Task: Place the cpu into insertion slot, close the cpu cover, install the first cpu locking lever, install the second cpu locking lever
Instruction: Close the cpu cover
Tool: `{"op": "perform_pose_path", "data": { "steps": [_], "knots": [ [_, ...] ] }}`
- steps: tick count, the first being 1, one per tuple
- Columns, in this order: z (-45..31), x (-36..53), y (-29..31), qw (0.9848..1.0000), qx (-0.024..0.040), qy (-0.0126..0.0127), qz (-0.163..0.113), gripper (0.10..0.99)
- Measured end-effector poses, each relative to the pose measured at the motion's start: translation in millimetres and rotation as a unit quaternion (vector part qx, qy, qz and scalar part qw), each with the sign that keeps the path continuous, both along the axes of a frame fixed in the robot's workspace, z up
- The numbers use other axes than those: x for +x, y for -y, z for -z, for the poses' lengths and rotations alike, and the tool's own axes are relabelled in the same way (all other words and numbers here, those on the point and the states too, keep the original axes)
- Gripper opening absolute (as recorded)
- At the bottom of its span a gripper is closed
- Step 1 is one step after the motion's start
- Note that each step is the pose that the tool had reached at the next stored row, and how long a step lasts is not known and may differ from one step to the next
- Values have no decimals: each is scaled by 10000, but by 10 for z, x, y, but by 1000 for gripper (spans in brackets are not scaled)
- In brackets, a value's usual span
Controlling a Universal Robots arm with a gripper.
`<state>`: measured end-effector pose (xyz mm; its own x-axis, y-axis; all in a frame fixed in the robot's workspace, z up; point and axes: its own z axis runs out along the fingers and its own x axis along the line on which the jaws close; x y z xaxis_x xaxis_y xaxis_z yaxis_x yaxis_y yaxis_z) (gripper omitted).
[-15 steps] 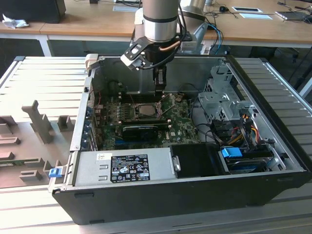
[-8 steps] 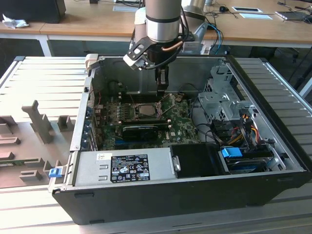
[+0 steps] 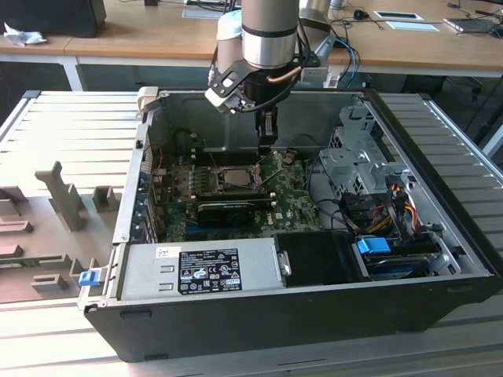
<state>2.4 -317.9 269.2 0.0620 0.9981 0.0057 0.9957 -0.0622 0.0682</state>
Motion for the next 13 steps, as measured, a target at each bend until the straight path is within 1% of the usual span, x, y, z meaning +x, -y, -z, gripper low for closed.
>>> {"op": "perform_pose_path", "data": {
  "steps": [13],
  "knots": [
    [5,118,0,10000,0,0,0,106]
  ]
}}
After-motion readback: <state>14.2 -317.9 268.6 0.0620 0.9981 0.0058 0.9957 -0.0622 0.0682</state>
